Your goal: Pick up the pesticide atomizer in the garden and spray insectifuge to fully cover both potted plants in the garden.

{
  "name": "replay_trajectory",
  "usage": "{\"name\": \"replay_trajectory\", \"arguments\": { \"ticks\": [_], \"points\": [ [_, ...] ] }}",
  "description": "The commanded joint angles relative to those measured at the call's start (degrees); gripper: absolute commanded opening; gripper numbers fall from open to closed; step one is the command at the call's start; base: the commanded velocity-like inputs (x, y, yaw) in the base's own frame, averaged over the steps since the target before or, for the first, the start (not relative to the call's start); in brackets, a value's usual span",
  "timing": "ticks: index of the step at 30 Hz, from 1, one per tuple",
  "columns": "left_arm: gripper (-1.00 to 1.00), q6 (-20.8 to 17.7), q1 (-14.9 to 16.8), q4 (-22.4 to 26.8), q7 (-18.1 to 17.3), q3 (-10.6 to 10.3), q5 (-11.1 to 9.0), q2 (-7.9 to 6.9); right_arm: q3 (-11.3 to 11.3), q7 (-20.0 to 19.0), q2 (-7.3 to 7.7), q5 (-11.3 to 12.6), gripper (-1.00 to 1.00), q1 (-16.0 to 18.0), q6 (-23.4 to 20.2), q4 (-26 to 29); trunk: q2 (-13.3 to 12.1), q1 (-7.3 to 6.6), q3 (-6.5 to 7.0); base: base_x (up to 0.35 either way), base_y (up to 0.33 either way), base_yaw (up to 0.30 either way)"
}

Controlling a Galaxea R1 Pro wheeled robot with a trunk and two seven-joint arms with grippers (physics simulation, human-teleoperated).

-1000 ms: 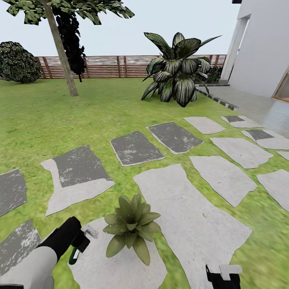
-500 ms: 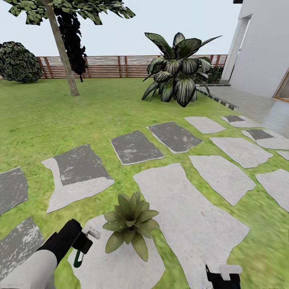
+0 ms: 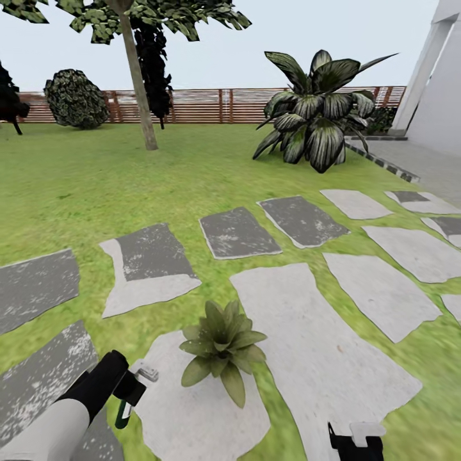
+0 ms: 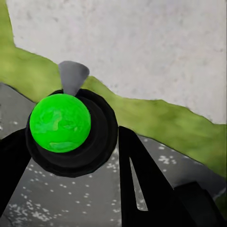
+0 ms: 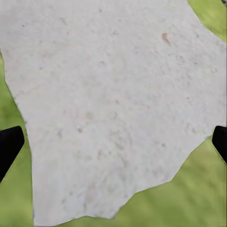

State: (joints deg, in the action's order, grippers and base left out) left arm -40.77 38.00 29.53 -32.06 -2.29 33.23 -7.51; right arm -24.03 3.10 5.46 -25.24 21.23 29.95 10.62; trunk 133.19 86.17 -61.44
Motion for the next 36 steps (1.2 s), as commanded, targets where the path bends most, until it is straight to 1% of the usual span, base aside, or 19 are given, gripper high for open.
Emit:
{"name": "replay_trajectory", "arguments": {
  "ticks": [1, 5, 10, 12, 14, 15, 17, 19, 20, 22, 28, 33, 36],
  "points": [
    [-1.0, -0.1, 0.03, 0.09, 0.12, -0.25, 0.49, 0.0, -0.23, 0.32, 0.01, -0.6, 1.0, 0.04, 0.19, -0.08, 0.02, 0.01, -0.05, 0.228, -0.154, 0.277],
    [-1.0, -0.1, 0.0, -0.01, 2.95, -0.26, 0.16, 0.22, -0.23, 0.32, 0.0, -0.6, 1.0, 0.02, 0.19, -0.08, 0.02, 0.01, -0.05, 0.165, -0.109, 0.22],
    [-1.0, -0.11, -0.03, -1.47, 3.72, -0.36, 0.16, 0.33, -0.23, 0.3, 0.06, -0.6, 1.0, 0.02, 0.19, -0.08, 0.02, 0.01, -0.05, 0.018, -0.011, 0.028],
    [-1.0, -0.07, -0.03, -2.26, 3.81, -0.56, 0.43, 0.88, -0.23, 0.32, 0.06, -0.6, 1.0, 0.01, 0.19, -0.08, 0.02, 0.01, -0.06, 0.001, -0.001, 0.002],
    [-1.0, 0.0, -0.29, -2.51, 3.84, -0.75, 0.81, 2.15, -0.23, 0.32, 0.01, -0.6, 1.0, 0.04, 0.19, -0.08, 0.02, 0.01, -0.11, 0.0, 0.0, 0.065],
    [-1.0, -0.01, -0.37, -2.54, 3.85, -0.77, 0.88, 2.44, -0.23, 0.32, 0.0, -0.6, 1.0, 0.01, 0.19, -0.08, 0.02, 0.01, -0.15, 0.0, -0.041, 0.175],
    [-1.0, -0.01, -0.41, -2.5, 3.96, -0.78, 0.94, 2.49, -0.23, 0.32, 0.0, -0.6, 1.0, 0.03, 0.19, -0.08, 0.02, 0.01, -0.23, 0.0, -0.164, 0.167],
    [-1.0, -0.01, -0.46, -2.47, 5.32, -0.8, 0.94, 2.55, -0.23, 0.32, 0.06, -0.62, 1.0, 0.0, 0.19, -0.08, 0.02, 0.01, -0.24, 0.0, -0.262, 0.021],
    [-1.0, -0.07, -0.46, -2.46, 6.7, -0.79, 0.85, 2.58, -0.23, 0.32, 0.08, -0.67, 1.0, 0.03, 0.19, -0.08, 0.02, 0.01, -0.24, 0.0, -0.271, 0.006],
    [-1.0, -0.09, -0.47, -2.46, 7.32, -0.74, 0.69, 2.59, -0.23, 0.32, 0.08, -0.68, 1.0, 0.04, 0.19, -0.08, 0.02, 0.01, -0.24, 0.0, -0.272, 0.003],
    [-1.0, -0.1, -0.45, -2.46, 7.58, -0.7, 0.31, 2.55, -0.23, 0.39, 0.08, -0.62, 1.0, 0.02, 0.19, -0.08, 0.02, 0.01, -0.24, -0.015, -0.271, 0.0],
    [-1.0, -0.17, -0.44, -2.32, 7.62, -0.54, 0.34, 2.53, -0.23, 0.33, 0.08, -0.6, 1.0, 0.0, 0.19, -0.08, 0.02, 0.01, -0.24, -0.214, -0.208, 0.001],
    [-1.0, -0.26, -0.43, -2.29, 7.64, -0.45, 0.3, 2.58, -0.23, 0.32, 0.03, -0.6, 1.0, 0.03, 0.19, -0.08, 0.02, 0.01, -0.24, -0.234, -0.178, 0.134]
  ]
}}
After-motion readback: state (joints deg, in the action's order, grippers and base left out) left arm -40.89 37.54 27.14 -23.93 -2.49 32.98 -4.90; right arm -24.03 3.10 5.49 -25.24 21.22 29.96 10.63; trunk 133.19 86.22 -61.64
